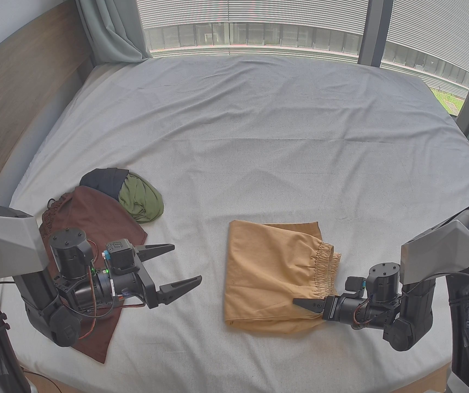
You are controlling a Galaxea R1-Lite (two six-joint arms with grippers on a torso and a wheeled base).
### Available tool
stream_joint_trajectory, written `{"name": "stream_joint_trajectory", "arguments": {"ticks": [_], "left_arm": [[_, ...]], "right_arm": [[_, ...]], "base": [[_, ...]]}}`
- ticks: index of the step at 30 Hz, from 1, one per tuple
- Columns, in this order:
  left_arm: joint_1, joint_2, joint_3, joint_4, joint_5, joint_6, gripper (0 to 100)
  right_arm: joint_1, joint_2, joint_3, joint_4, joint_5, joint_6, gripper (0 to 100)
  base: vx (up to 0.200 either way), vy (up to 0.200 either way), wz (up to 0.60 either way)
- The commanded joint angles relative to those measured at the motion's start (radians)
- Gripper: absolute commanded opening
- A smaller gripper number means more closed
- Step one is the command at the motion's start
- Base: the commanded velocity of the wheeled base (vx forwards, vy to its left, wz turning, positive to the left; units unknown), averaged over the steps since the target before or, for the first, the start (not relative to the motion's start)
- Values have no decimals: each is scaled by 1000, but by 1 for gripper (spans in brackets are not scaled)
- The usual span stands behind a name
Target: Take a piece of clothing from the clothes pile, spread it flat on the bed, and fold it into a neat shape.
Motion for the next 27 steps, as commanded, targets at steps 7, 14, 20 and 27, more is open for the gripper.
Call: {"name": "stream_joint_trajectory", "arguments": {"ticks": [7, 14, 20, 27], "left_arm": [[-1, -3, 2, -1, 0, 2, 100], [-1, 0, 4, -1, 1, 3, 100], [-3, 15, 4, -1, 3, 5, 100], [-1, 12, 2, -1, 3, 15, 100]], "right_arm": [[3, 6, -7, 1, 0, 0, 100], [5, 6, -7, 1, 0, -2, 100], [6, 7, -5, -1, -1, -2, 0], [6, 9, -5, -1, -1, -2, 0]], "base": [[0, 0, 0], [0, 0, 0], [0, 0, 0], [0, 0, 0]]}}
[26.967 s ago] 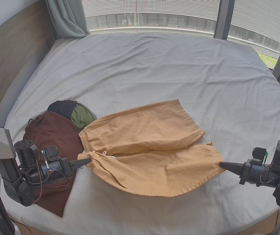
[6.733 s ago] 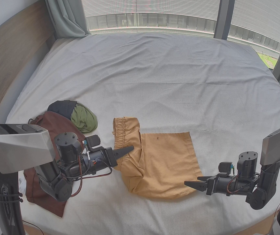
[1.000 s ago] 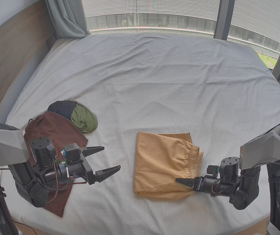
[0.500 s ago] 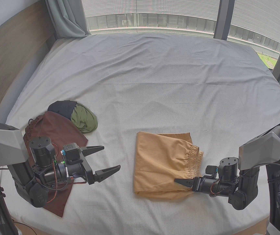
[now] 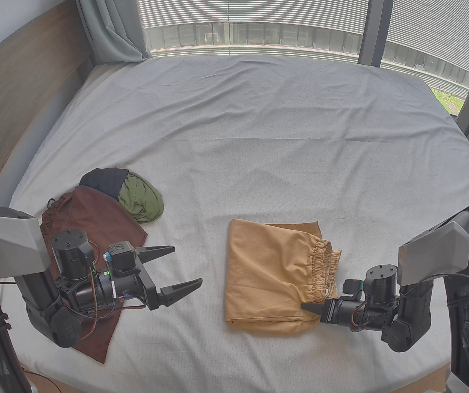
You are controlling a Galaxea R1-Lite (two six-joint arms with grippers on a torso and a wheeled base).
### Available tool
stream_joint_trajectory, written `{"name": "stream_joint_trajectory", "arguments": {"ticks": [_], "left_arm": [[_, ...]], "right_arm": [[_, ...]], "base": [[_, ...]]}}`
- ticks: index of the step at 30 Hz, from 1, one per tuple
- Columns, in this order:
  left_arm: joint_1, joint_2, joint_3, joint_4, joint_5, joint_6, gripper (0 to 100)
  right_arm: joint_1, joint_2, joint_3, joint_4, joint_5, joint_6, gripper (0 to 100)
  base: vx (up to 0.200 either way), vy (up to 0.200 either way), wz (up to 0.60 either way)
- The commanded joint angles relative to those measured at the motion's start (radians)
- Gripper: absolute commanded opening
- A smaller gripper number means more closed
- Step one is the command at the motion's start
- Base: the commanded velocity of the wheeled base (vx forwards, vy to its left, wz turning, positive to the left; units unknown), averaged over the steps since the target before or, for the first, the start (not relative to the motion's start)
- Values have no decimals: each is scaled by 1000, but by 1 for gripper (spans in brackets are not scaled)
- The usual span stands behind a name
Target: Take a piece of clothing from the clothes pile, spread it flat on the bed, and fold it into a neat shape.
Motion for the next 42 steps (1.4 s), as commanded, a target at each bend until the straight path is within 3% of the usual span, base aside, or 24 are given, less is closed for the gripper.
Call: {"name": "stream_joint_trajectory", "arguments": {"ticks": [1, 27, 36, 42], "left_arm": [[0, 1, -1, -1, -1, 0, 100], [-1, -2, 5, -1, -3, 1, 100], [0, -5, 7, -1, -4, 0, 100], [0, -5, 13, -1, -3, 1, 100]], "right_arm": [[2, 1, 0, -5, -1, -1, 0], [15, -1, -14, -7, -1, 1, 0], [40, -110, -14, -9, 4, 1, 0], [51, -217, -51, -7, 50, 2, 0]], "base": [[0, 0, 0], [0, 0, 0], [0, 0, 0], [0, 0, 0]]}}
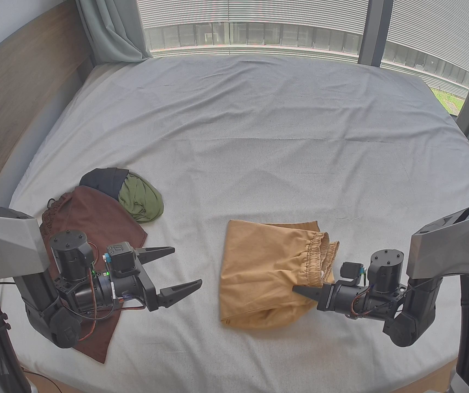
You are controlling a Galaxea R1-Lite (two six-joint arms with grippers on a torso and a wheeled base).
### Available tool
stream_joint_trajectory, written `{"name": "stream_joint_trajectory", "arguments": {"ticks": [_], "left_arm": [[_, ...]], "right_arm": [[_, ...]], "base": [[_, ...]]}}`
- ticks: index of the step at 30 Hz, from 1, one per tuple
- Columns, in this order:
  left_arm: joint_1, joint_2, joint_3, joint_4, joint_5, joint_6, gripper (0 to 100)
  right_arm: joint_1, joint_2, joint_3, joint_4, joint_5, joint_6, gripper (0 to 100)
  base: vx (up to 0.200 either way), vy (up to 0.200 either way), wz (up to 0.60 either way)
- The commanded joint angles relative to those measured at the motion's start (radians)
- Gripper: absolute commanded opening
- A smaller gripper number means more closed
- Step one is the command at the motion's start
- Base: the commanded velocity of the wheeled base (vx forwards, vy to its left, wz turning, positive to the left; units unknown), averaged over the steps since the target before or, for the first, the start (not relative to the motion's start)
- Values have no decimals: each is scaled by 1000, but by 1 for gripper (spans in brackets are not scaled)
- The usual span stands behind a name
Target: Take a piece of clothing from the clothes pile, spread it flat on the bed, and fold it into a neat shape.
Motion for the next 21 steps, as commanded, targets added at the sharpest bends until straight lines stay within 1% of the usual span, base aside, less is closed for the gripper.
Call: {"name": "stream_joint_trajectory", "arguments": {"ticks": [1, 9, 18, 21], "left_arm": [[0, 0, 6, -1, 0, 1, 100], [-1, 1, 6, -1, 0, 1, 100], [0, 3, 6, -1, -1, -1, 100], [0, 6, 6, -1, -1, 1, 100]], "right_arm": [[6, -93, -28, -1, 22, 1, 0], [4, -157, -68, 4, 88, 14, 0], [6, -194, -137, 7, 125, 30, 0], [4, -195, -181, 7, 134, 66, 0]], "base": [[0, 0, 0], [0, 0, 0], [0, 0, 0], [0, 0, 0]]}}
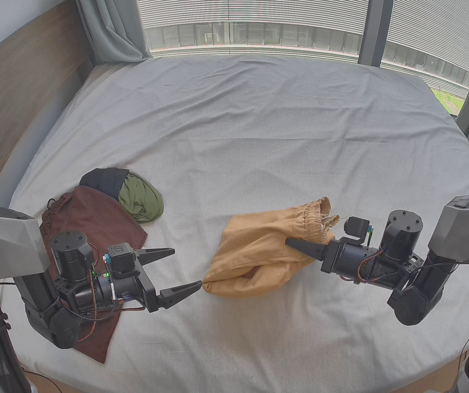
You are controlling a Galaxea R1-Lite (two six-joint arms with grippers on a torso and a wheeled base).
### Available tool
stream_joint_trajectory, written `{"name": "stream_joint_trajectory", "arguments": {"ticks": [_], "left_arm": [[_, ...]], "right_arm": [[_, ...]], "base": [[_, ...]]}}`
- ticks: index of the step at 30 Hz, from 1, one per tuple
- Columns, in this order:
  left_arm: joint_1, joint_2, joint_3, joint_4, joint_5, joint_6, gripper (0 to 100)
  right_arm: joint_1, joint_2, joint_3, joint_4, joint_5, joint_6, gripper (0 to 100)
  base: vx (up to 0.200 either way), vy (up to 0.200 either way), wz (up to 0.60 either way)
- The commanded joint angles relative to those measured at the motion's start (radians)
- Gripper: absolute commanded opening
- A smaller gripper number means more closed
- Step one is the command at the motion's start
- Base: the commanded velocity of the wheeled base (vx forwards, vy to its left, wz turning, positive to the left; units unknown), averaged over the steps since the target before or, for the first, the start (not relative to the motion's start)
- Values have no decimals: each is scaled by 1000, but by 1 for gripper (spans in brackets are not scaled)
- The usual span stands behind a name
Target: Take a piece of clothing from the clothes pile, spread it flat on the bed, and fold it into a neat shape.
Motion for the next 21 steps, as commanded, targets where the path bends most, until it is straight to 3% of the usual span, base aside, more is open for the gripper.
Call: {"name": "stream_joint_trajectory", "arguments": {"ticks": [1, 21], "left_arm": [[-1, 4, 0, -1, 1, 0, 100], [0, -2, 11, -1, -1, 1, 100]], "right_arm": [[0, -17, -56, -1, 9, 32, 0], [-46, 67, -323, 48, 55, 58, 0]], "base": [[0, 0, 0], [0, 0, 0]]}}
